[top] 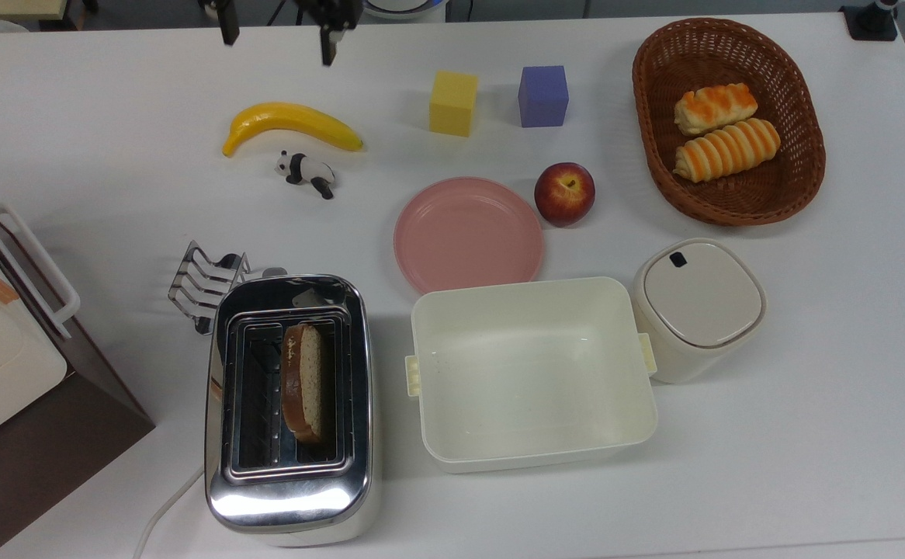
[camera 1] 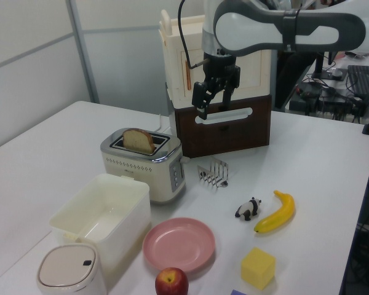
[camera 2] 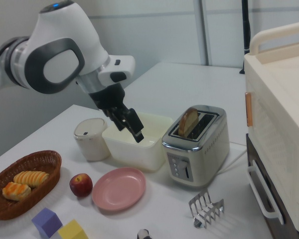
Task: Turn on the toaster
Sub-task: 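Move the gripper over to the toaster's lever side, then lower the gripper onto the toaster lever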
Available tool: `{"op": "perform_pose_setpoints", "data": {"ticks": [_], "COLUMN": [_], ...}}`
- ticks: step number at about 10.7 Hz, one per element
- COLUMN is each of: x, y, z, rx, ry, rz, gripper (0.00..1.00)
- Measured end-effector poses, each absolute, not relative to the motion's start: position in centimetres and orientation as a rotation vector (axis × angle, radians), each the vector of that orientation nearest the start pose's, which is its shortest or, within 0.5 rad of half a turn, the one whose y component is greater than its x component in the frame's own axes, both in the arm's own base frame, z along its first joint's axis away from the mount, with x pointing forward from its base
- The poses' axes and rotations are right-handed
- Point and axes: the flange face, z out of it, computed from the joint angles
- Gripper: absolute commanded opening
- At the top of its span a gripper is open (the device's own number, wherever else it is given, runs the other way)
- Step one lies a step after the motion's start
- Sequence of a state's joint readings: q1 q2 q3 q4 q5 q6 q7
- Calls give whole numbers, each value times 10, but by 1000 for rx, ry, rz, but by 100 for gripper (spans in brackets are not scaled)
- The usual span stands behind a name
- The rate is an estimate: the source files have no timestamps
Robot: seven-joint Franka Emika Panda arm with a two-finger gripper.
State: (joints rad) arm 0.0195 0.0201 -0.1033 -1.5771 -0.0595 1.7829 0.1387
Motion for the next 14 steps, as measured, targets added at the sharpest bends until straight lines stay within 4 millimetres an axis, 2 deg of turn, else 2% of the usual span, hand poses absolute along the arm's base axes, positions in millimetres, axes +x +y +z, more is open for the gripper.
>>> {"op": "perform_pose_setpoints", "data": {"ticks": [1,4,6,11,14], "x": [584,596,604,650,668], "y": [-56,-62,-64,-67,-70], "z": [626,613,597,526,488], "rx": [-3162,-3164,-3187,-3223,-3248], "ry": [348,353,345,305,281], "rz": [-331,-390,-393,-449,-454], "gripper": [0,0,0,0,0]}}
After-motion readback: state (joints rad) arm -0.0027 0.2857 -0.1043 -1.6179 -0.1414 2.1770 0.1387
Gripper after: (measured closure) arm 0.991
